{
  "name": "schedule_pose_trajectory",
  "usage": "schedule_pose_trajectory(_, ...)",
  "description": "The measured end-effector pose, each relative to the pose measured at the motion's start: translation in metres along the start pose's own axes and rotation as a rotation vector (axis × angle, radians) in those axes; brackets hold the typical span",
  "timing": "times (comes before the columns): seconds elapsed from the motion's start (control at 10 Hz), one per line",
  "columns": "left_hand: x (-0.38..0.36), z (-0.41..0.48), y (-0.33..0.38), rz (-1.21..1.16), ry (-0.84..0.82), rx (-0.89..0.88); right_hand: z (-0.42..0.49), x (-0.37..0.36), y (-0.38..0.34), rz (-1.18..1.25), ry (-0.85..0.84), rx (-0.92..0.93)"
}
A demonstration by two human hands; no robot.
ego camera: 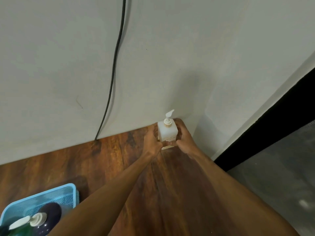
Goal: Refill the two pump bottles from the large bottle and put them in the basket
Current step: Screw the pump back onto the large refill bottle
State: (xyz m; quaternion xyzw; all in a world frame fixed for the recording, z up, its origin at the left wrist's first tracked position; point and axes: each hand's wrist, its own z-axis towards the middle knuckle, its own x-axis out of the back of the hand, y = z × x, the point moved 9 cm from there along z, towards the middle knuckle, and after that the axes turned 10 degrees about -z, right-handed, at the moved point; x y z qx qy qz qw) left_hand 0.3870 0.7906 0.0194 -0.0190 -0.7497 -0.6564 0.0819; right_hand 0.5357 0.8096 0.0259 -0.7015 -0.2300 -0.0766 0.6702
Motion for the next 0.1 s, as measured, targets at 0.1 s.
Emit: schedule_pose_trajectory(0.1,0.0092,-0.0122,0.0095,0.027,-0.039,-0.018,-0.0129,0.0016,-0.007,0.046,-0.003,-0.003)
